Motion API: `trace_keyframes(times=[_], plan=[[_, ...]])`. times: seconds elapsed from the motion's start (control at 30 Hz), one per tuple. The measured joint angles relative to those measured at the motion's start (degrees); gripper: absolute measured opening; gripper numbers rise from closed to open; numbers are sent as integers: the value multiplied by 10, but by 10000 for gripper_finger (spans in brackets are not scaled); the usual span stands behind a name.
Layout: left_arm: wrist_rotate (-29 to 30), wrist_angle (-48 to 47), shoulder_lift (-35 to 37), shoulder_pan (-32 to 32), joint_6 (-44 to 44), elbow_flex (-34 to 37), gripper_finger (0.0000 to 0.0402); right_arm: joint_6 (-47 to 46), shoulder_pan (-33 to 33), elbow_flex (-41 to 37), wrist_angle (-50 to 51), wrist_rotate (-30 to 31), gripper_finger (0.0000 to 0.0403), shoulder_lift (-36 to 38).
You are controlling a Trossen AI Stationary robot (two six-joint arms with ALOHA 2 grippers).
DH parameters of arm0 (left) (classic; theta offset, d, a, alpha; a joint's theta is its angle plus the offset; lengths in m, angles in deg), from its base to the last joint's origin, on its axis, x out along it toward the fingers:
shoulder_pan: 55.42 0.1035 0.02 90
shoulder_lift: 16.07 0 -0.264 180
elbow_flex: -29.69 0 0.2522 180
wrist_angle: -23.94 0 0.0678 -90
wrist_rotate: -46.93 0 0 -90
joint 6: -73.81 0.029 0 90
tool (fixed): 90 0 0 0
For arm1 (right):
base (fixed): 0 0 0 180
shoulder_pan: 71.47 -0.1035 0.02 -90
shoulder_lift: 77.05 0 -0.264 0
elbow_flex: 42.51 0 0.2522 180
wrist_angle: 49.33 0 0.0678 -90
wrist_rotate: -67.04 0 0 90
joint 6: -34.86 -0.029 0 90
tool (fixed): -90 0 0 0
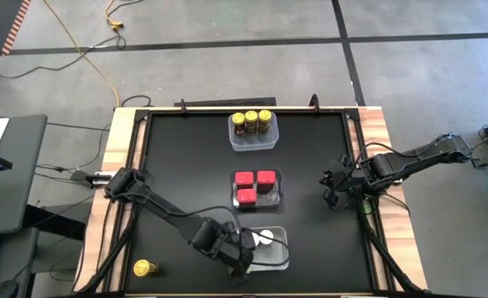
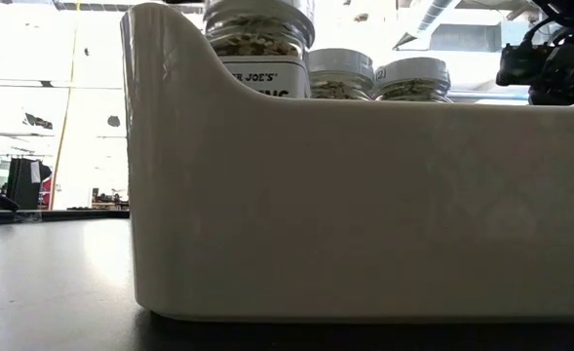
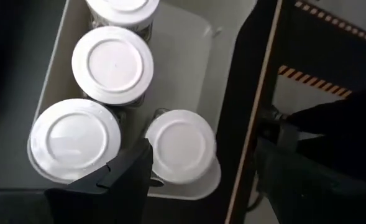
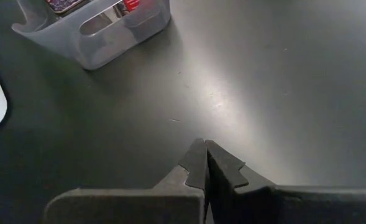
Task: Sort spices by type
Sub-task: Adjust the white seasoning bottles
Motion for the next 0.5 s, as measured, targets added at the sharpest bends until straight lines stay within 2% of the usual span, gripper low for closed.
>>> trace_keyframes(times=[0.23,0.5], plan=[[3,0,35,1,-4,0,268,0,0,0,-11,-21,27,0],[2,-27,37,2,81,1,268,32,-1,0,-107,-52,32,0]])
